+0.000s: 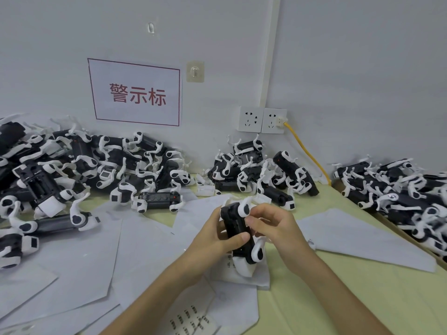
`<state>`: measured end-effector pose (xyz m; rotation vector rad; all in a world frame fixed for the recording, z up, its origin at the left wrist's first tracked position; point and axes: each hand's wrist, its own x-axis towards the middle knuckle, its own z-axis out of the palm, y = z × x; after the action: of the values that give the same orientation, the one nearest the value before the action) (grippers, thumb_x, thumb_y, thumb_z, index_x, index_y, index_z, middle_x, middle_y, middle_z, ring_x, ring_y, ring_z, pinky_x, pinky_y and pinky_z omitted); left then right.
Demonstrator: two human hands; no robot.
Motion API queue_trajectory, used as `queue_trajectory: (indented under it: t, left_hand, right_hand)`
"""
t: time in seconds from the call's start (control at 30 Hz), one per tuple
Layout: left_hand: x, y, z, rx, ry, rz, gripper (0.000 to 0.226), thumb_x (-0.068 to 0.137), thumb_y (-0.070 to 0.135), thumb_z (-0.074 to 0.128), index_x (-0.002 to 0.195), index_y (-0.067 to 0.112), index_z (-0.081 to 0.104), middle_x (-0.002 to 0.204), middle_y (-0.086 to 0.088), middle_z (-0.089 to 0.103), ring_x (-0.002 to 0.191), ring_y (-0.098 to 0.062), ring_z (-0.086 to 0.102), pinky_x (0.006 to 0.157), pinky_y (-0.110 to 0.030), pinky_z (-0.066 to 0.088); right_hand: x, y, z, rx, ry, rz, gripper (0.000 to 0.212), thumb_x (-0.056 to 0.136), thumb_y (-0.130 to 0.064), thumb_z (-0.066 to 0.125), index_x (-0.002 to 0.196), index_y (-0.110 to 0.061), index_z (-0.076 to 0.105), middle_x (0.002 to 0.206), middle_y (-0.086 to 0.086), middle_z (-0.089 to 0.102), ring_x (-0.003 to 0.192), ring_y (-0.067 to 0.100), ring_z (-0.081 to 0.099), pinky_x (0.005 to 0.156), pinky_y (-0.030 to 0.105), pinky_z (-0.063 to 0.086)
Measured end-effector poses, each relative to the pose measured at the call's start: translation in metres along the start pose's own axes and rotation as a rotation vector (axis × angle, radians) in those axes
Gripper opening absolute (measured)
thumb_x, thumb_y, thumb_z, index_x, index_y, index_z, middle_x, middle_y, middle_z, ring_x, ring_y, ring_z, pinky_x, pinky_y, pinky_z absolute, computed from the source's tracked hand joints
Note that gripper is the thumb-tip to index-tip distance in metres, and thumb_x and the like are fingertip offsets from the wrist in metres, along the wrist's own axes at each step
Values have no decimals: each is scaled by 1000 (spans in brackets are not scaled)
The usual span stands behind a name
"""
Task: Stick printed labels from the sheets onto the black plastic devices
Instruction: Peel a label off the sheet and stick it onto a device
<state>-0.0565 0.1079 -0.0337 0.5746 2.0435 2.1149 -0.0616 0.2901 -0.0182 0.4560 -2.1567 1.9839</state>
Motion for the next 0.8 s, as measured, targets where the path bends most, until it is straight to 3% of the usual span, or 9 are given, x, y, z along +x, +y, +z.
queue_trajectory:
  t: [0.1, 0.2, 0.43, 0.5, 0.57, 0.67, 0.8]
  left_hand:
    - [-1, 0, -1, 6, -32, 7, 60, 86, 13, 78, 137, 26, 50, 116, 4, 73, 111, -15, 70, 87, -28, 56]
    - [-1, 1, -2, 10, -46, 7, 68, 79, 17, 76, 139, 31, 48, 120, 5, 72, 113, -10, 69, 88, -24, 55]
    - [0, -1, -4, 5, -26, -23, 64, 74, 17, 73, 134, 28, 53, 116, 0, 73, 108, -15, 71, 86, -29, 58]
    - [1, -1, -4, -9, -22, -36, 63, 73, 18, 73, 132, 26, 55, 116, -4, 73, 106, -17, 72, 83, -28, 58]
    - [1, -1, -4, -34, -16, -48, 63, 73, 18, 75, 132, 25, 55, 116, -8, 73, 103, -19, 73, 80, -27, 57]
    - [1, -1, -2, -48, -15, -52, 63, 77, 17, 79, 134, 23, 53, 117, -11, 72, 104, -21, 73, 79, -28, 58]
    - [0, 0, -2, -48, -74, -69, 58, 83, 19, 76, 137, 22, 55, 123, -12, 71, 112, -26, 71, 93, -43, 58]
  right_hand:
    - [1, -1, -3, 93, -55, 126, 9, 76, -18, 85, 75, -21, 76, 75, 1, 69, 68, 14, 62, 65, 22, 49]
    - [1, 2, -6, 155, -124, 223, 17, 69, -24, 87, 81, -16, 78, 82, 9, 68, 76, 20, 62, 69, 26, 49]
    - [2, 7, -3, 170, -97, 207, 27, 67, -34, 87, 87, -16, 80, 86, 10, 69, 81, 23, 64, 80, 31, 49]
    - [2, 7, -2, 174, -109, 186, 17, 72, -29, 85, 83, -18, 79, 80, 4, 69, 74, 16, 63, 74, 24, 53]
    - [1, 8, -3, 161, -122, 152, 12, 78, -21, 84, 85, -16, 77, 82, 4, 68, 76, 16, 64, 74, 26, 55]
    - [1, 7, -4, 135, -129, 123, 29, 76, -19, 81, 98, -4, 70, 95, 11, 69, 93, 26, 66, 92, 45, 54]
    - [1, 5, -3, 191, -165, 156, 42, 79, -21, 84, 106, 4, 63, 99, 23, 64, 95, 33, 61, 91, 47, 48]
